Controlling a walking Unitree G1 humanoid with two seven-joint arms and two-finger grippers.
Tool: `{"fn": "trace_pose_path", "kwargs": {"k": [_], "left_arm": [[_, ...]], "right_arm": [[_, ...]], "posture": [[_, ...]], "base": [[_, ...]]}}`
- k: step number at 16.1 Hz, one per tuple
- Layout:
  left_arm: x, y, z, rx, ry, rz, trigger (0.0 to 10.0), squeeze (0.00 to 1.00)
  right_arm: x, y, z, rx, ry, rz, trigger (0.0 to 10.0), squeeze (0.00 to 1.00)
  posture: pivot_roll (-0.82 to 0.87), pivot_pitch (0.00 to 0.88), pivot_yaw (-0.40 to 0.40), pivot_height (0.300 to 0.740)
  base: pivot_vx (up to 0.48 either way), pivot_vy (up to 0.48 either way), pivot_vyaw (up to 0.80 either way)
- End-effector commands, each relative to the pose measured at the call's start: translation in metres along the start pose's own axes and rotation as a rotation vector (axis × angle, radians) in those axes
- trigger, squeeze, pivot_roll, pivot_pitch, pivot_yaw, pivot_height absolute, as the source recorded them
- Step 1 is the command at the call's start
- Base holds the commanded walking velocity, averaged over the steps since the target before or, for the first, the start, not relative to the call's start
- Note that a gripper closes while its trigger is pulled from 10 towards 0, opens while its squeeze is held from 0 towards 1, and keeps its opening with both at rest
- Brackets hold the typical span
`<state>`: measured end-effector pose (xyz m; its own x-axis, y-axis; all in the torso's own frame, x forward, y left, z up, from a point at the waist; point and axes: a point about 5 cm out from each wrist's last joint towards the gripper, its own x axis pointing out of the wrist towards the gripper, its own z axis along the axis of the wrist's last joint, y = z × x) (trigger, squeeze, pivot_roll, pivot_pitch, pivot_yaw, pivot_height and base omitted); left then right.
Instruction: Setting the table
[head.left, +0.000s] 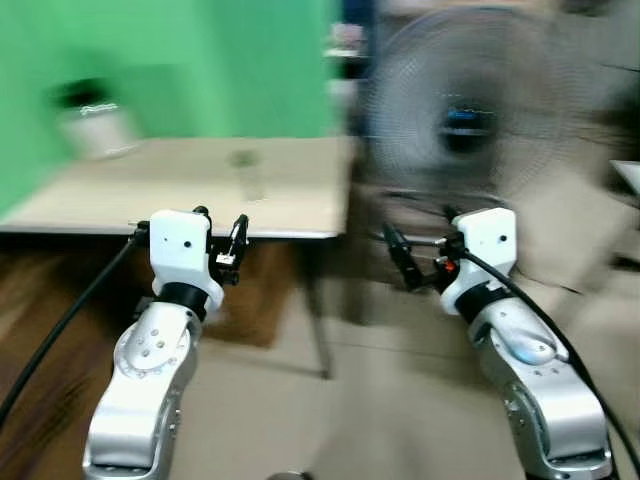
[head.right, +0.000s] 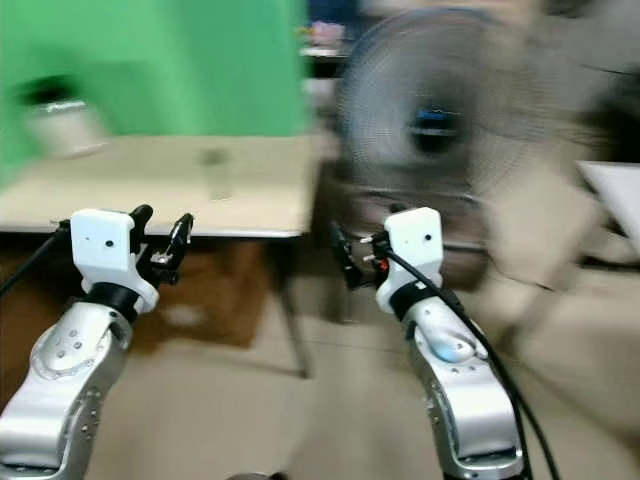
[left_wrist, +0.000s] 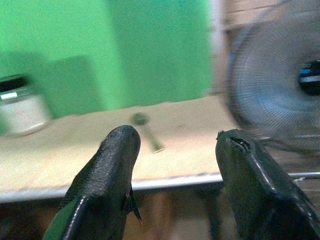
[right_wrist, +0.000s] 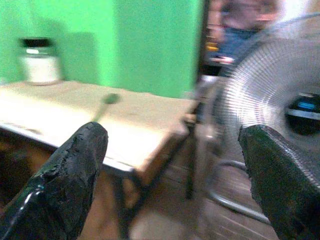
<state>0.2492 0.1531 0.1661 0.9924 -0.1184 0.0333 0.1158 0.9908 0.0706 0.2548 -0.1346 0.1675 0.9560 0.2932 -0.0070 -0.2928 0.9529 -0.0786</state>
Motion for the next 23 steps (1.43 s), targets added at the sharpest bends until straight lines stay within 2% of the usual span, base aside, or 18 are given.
{"fn": "trace_pose_path", "kwargs": {"k": [1,3,6,12,18,23], "left_arm": [[0.001,-0.003,0.003,-0.005,-0.013,-0.017,10.0,0.0],[0.0,-0.009,0.003,-0.039,-0.015,-0.046,10.0,0.0],[0.0,-0.006,0.004,-0.024,-0.016,-0.04,10.0,0.0],[-0.01,0.002,0.001,-0.015,0.001,-0.007,10.0,0.0],[-0.01,0.001,-0.005,-0.03,0.028,-0.04,10.0,0.0],[-0.013,-0.002,-0.007,-0.022,0.04,-0.063,10.0,0.0]], "right_arm": [[-0.001,-0.002,-0.001,0.007,-0.002,-0.001,10.0,1.0],[-0.003,-0.007,-0.001,0.017,0.012,-0.002,10.0,1.0],[-0.007,0.004,-0.003,0.009,0.027,0.114,10.0,1.0],[0.004,0.001,-0.004,0.034,0.028,0.09,10.0,1.0],[-0.005,0.001,-0.007,0.024,0.034,0.082,10.0,1.0],[-0.001,0.005,-0.005,0.03,0.026,0.09,10.0,1.0]], "posture": [[0.05,0.0,0.097,0.74],[0.06,0.0,0.089,0.74],[0.06,0.0,0.086,0.74],[0.09,0.0,0.055,0.74],[0.06,0.0,0.108,0.74],[0.07,0.0,0.098,0.74]], "base": [[0.0,0.0,0.8],[0.0,0.0,0.8],[0.311,0.0,0.7],[0.323,0.0,0.08],[0.366,0.0,0.0],[0.368,0.0,0.74]]}}
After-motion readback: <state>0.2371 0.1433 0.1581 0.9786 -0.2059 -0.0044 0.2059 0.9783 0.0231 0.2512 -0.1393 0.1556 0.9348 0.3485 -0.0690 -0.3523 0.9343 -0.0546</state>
